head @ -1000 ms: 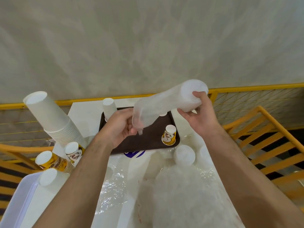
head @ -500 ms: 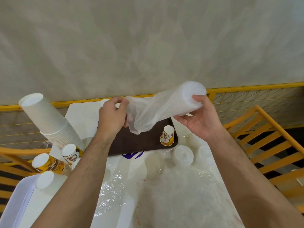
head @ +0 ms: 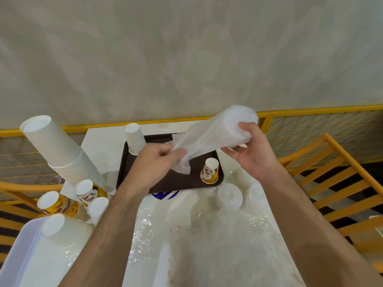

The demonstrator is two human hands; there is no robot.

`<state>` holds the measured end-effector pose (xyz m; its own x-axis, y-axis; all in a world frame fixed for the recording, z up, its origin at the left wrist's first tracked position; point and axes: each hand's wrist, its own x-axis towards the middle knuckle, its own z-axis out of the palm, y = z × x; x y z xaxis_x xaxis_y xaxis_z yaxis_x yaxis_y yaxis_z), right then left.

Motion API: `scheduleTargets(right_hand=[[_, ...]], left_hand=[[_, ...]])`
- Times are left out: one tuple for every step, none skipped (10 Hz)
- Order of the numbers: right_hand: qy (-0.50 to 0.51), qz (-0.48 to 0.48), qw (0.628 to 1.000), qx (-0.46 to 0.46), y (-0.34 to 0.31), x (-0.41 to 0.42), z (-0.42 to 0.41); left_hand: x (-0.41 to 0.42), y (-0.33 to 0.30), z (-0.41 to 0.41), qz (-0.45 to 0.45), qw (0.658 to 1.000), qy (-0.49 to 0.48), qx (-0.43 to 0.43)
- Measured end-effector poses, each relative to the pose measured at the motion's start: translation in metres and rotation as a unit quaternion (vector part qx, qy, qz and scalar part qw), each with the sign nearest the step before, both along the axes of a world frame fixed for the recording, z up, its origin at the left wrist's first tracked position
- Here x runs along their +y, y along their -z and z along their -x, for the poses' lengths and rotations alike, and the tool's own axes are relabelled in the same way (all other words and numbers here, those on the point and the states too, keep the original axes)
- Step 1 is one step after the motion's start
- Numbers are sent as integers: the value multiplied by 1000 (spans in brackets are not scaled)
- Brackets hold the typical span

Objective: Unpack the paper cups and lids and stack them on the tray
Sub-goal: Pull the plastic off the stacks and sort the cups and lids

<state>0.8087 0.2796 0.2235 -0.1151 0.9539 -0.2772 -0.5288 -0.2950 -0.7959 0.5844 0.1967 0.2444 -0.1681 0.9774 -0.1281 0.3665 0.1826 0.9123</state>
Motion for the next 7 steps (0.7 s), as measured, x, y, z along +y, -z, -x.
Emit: scheduleTargets(right_hand=[[-14,-8,999,-36,1,-1,-1],[-27,-9,998,-49,4,-4,-2],[-34,-9,999,-38,5,-5,-3],[-39,-3,999,-4,4,-5,-4],[-44,-4,999,5,4,-5,-5],[-48,-9,999,-22,5,-5,-4],[-50,-11,998,-40,4,-7,-1]], left_hand=[[3,-1,7,-147,987,-44,-36],[5,-7,9,-214,958,-79,-172],[9,-1,5,-113,844,-6,-524],[10,15,-2,-35,893,13,-448],[8,23,-9,15,968,48,-247],[10,10,-21,36,956,112,-269],[18,2,-30,52,954,115,-271]])
